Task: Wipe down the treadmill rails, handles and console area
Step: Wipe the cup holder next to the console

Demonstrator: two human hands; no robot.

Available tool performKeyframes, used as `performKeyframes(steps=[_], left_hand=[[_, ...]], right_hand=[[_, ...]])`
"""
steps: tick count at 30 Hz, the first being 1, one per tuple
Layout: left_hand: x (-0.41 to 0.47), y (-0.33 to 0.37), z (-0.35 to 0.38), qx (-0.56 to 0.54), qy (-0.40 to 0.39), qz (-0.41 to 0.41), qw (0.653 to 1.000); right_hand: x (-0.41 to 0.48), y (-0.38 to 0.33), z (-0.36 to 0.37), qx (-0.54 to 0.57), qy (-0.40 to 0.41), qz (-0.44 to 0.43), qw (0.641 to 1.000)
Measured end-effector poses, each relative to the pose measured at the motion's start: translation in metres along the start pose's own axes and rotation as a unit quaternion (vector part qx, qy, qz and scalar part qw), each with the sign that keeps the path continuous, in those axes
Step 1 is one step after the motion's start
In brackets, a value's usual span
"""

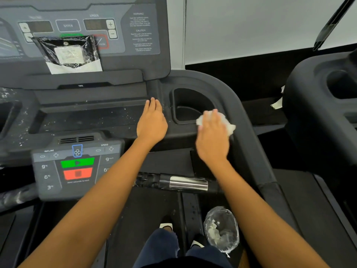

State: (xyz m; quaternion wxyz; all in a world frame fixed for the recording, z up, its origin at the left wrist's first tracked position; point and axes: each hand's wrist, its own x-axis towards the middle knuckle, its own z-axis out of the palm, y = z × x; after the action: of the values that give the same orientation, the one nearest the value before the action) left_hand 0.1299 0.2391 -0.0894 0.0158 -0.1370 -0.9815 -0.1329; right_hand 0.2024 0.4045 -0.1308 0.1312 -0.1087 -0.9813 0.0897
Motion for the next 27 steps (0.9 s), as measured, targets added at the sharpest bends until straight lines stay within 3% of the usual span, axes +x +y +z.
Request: performKeyframes(steps=[2,4,7,12,18,23,27], left_hand=[[0.002,-0.004,0.002,-0.082,0.004,-0.012,0.997],[0.004,-0.007,-0.001,-0.194,0.025,-0.051,0.979],[0.006,-0.009,-0.013,-0.359,0.046,-0.128,0.923],[0.014,-0.021,-0.021,-0.521,0.023,-0.204,0.828],[0.011,-0.024,-0.026,-0.535,0.011,-0.184,0.825],[0.008,-0.031,-0.027,-0.573,0.031,-0.221,0.788],[0.010,-0.037,-0.027,-0.549,-0.011,-0.212,0.808]], right_hand=[[0.000,0.002,-0.004,0.008,-0.011,0.075,0.997],[-0.006,-0.029,-0.003,0.008,-0.016,0.019,1.000],[-0.009,-0.075,0.003,0.038,-0.086,-0.115,0.989],[0.068,-0.085,0.008,0.031,-0.157,-0.162,0.974],[0.144,-0.115,0.026,0.044,-0.225,-0.075,0.970],[0.058,-0.121,0.004,0.079,-0.161,-0.082,0.980],[0.018,-0.117,-0.006,0.058,-0.194,-0.140,0.969]])
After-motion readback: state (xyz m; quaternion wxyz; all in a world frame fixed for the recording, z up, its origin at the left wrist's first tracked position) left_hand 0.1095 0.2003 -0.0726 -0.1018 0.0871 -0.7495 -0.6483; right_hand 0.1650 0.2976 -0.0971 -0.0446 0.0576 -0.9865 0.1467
